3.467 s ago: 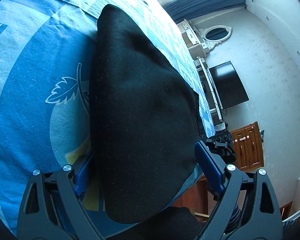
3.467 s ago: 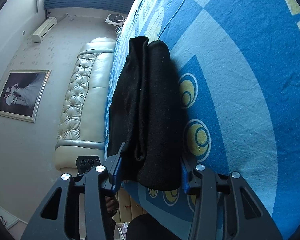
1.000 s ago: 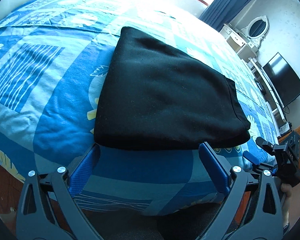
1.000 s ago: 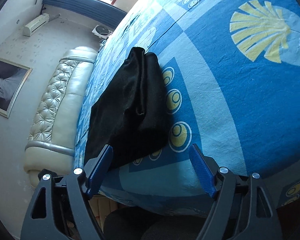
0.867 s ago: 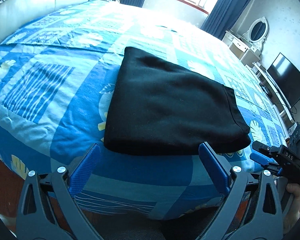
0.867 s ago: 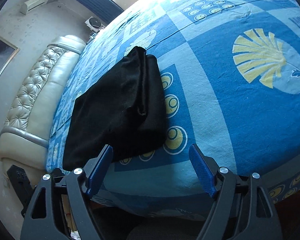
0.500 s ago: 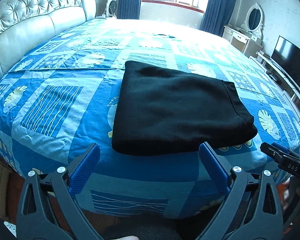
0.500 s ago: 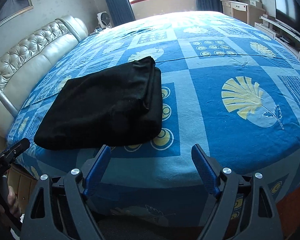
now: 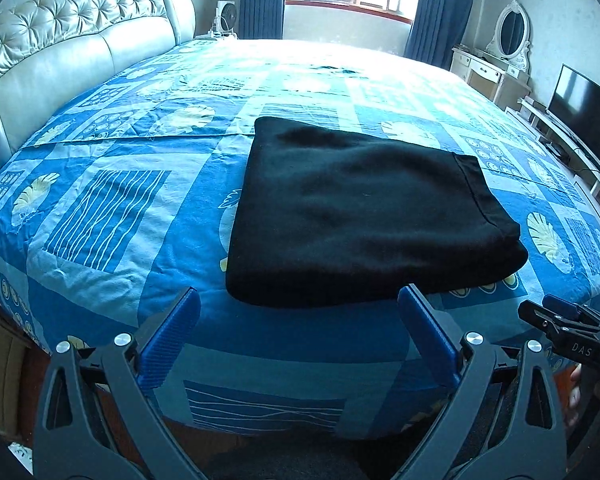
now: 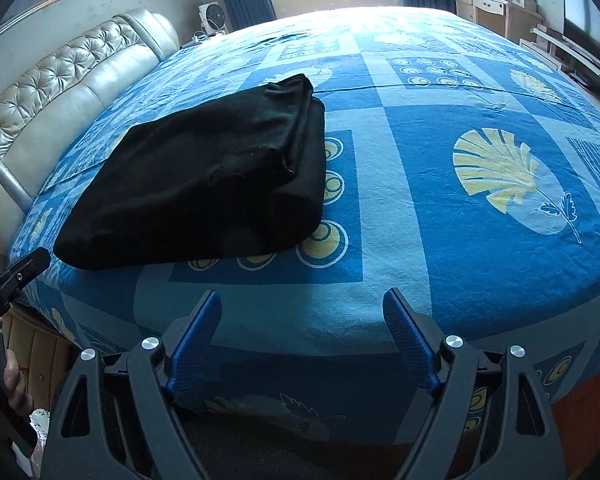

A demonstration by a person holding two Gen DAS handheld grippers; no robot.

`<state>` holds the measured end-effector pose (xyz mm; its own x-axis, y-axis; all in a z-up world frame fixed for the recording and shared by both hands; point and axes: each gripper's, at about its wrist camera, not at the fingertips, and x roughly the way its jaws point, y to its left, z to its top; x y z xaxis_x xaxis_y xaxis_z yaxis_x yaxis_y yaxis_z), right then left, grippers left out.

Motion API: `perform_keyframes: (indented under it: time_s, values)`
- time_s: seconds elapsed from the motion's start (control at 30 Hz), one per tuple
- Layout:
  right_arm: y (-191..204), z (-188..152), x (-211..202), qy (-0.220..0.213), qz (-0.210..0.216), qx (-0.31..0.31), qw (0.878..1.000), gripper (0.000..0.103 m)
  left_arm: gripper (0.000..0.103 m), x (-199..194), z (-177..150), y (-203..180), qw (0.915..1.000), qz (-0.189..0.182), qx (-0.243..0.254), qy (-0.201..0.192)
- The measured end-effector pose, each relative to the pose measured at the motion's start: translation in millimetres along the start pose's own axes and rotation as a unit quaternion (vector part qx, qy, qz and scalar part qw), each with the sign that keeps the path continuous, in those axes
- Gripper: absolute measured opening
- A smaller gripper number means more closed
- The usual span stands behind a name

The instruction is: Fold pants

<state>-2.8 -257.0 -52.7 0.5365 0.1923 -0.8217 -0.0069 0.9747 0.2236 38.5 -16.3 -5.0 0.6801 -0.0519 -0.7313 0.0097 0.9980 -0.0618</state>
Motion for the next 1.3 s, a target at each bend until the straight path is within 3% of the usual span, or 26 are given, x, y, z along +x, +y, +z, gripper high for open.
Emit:
perform_keyframes:
  time_s: [0.83,1.3]
  values:
    - [7.4,-4.9,0.3,0.011,0.004,-0.011,1.000,0.082,0.100,-5.8,4.3,3.8,0.9991,0.042,-0.002,-0.010]
    - [8.7,-5.5,2.2,0.015,0.005,-0.014,1.000,0.082,0.100,-7.4,4.6,1.9,0.9991,0.041,-0.001,-0.009]
